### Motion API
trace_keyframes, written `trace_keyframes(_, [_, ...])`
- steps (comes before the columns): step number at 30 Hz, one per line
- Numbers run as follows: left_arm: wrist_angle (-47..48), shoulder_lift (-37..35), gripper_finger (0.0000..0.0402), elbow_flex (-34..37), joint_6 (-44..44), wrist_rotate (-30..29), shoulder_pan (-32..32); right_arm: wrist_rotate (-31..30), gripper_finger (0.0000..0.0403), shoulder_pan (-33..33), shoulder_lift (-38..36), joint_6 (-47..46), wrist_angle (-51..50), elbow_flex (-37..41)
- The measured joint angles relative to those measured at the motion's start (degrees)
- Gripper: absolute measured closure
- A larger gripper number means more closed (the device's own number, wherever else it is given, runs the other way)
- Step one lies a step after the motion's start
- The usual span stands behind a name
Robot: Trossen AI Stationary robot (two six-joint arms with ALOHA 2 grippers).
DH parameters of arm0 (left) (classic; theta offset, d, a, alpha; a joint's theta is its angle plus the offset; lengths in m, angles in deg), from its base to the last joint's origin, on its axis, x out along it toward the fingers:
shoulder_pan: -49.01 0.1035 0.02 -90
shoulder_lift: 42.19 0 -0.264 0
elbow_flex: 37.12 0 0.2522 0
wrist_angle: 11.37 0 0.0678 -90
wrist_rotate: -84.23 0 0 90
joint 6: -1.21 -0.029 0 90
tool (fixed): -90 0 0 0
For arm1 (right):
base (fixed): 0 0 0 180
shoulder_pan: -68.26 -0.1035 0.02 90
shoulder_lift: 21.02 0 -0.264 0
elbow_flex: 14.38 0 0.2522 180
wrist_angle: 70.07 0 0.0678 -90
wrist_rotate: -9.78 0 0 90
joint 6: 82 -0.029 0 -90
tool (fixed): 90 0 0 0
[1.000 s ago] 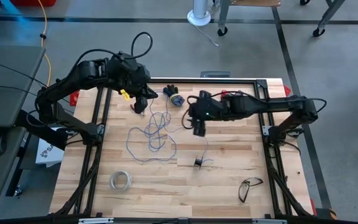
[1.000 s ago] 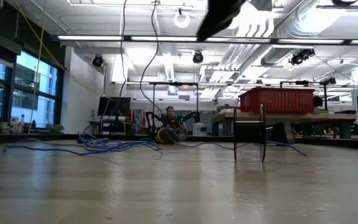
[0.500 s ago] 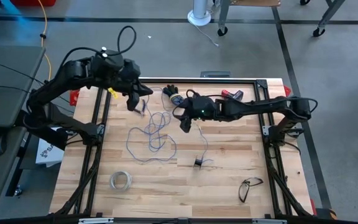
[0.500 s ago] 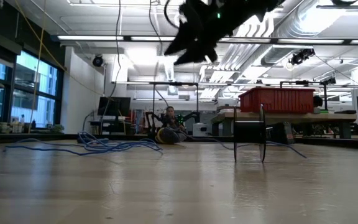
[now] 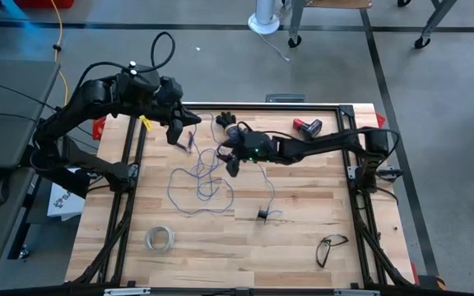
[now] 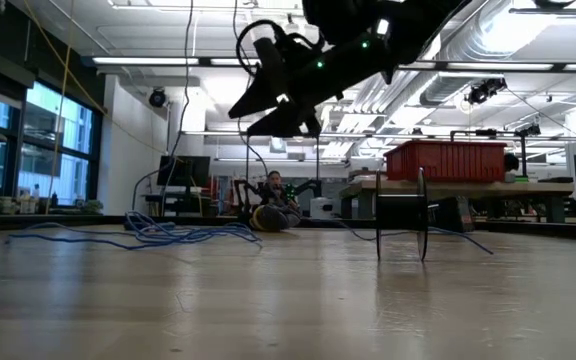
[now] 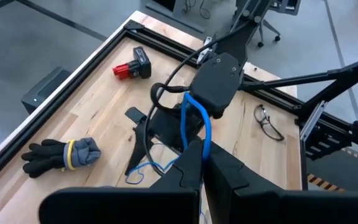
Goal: Coil cords
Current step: Uncoil the blue wire from the black spool
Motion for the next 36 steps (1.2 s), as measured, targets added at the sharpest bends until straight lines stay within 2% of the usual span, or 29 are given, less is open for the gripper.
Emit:
trace_keyframes(4, [-0.3, 0.0, 0.0401, 0.0, 0.5, -0.1, 0.0, -0.1, 0.0169, 0.1, 0.4, 0.2, -0.2, -0.4])
trace_keyframes(13, [-1.3, 0.0, 0.0401, 0.0, 0.8, -0.1, 0.0, -1.8, 0.0245, 0.1, 0.6, 2.3, -0.4, -0.4])
trace_keyframes(24, [-3.4, -0.8, 0.0401, 0.0, 2.6, 0.3, 0.0, -1.3, 0.0267, 0.6, 3.5, -0.2, 2.2, -0.4])
trace_keyframes(28, [-3.3, -1.2, 0.0401, 0.0, 2.6, -0.5, 0.0, -1.3, 0.0301, 0.4, 1.7, 1.0, 0.6, -0.4])
trace_keyframes(32, [-1.6, -1.9, 0.0401, 0.0, 2.5, -4.3, 0.0, 1.1, 0.0383, 0.4, -1.7, -0.9, -6.1, -0.4])
trace_keyframes(36, [5.8, -2.6, 0.0401, 0.0, 2.6, -12.1, 0.0, 2.5, 0.0398, -0.1, -8.0, -1.5, -15.3, -0.4])
